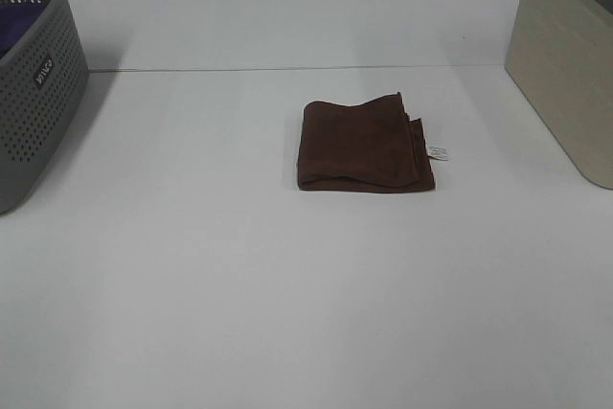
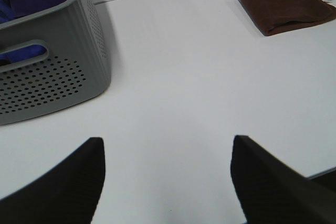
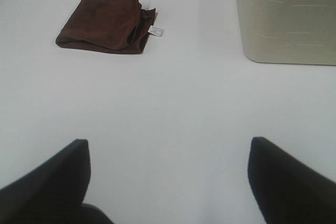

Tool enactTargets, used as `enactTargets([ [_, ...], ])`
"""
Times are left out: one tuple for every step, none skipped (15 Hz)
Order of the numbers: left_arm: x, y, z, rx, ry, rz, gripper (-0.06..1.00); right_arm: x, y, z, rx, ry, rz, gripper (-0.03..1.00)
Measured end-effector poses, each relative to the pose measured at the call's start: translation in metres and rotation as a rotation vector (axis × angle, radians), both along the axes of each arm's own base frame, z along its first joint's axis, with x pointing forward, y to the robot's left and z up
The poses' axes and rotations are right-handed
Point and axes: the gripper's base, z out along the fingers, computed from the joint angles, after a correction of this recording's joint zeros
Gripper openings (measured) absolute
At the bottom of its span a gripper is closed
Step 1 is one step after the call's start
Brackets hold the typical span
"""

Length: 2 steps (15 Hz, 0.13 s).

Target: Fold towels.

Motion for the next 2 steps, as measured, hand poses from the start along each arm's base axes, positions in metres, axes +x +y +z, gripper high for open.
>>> enactTargets([
  [0.0,0.0,0.0,0.0,0.0,0.0,0.65,0.0,0.0,0.0,0.0,0.0,0.0,0.78],
  [0.0,0.0,0.0,0.0,0.0,0.0,0.65,0.0,0.0,0.0,0.0,0.0,0.0,0.78],
])
